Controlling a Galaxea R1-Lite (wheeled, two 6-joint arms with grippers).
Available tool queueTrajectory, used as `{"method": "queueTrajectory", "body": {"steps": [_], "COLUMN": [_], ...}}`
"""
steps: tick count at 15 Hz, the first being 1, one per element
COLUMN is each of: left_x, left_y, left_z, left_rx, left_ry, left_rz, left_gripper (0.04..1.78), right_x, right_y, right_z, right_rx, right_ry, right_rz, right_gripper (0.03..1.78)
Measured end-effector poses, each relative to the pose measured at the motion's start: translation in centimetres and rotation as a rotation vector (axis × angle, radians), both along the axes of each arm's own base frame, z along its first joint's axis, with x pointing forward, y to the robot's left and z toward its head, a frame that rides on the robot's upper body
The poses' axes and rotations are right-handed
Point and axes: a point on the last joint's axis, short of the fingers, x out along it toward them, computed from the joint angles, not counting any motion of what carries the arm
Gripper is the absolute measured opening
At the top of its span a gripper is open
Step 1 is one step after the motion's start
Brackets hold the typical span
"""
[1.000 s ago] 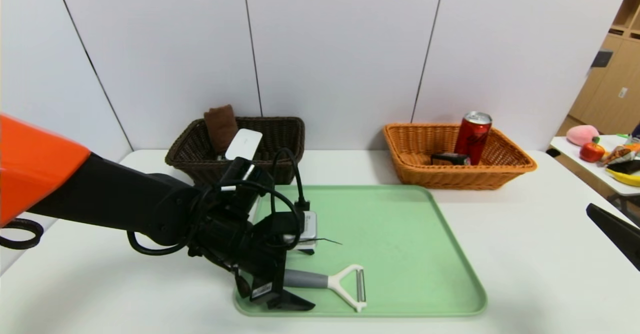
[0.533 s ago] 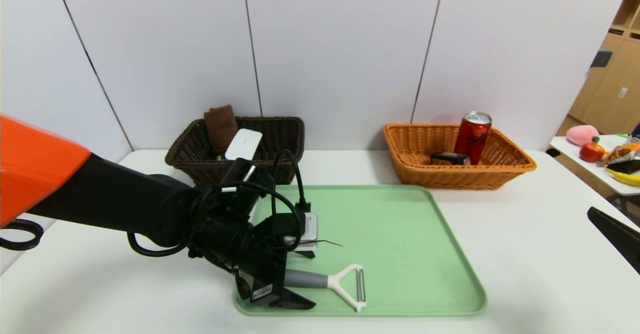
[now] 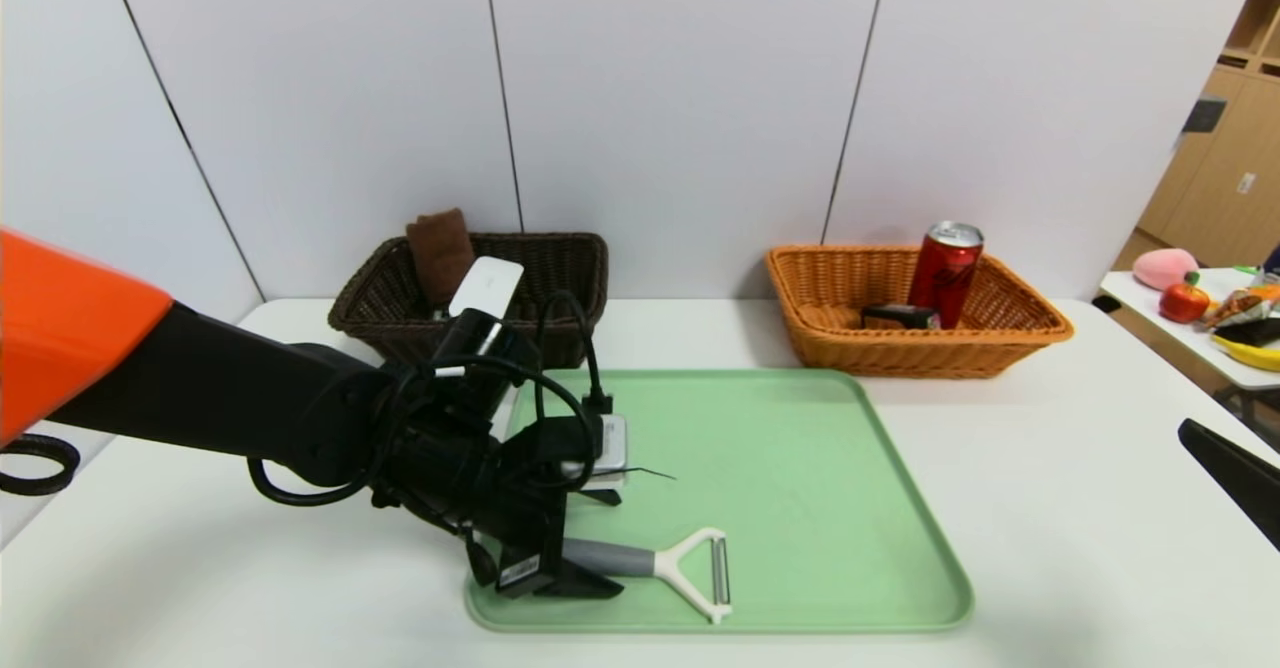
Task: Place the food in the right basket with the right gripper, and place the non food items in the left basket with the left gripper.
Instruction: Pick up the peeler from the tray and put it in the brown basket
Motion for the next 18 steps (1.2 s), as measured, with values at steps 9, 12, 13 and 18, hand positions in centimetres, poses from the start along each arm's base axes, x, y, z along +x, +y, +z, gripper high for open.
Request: {"method": "queueTrajectory", "body": {"steps": [9,12,13,18], "left_x": [0.1,-0.1,-0.2,-1.2], "left_y": [0.8,0.8,0.7,0.2], "left_z": [0.2,0.2,0.2,0.4], "left_rx": [-0.004,-0.005,-0.006,-0.012], "left_ry": [0.003,0.004,0.005,0.015], "left_rz": [0.023,0.017,0.013,-0.022], "left_gripper": [1.04,1.0,0.98,0.9], "right_x": [0.0,0.0,0.0,0.0], "right_y": [0.0,0.0,0.0,0.0], "right_z": [0.0,0.0,0.0,0.0], "right_rx": [0.0,0.0,0.0,0.0], "right_ry": [-0.001,0.0,0.001,0.003], "right_rz": [0.0,0.0,0.0,0.0], "right_gripper": [1.71,1.71,1.71,1.71]}}
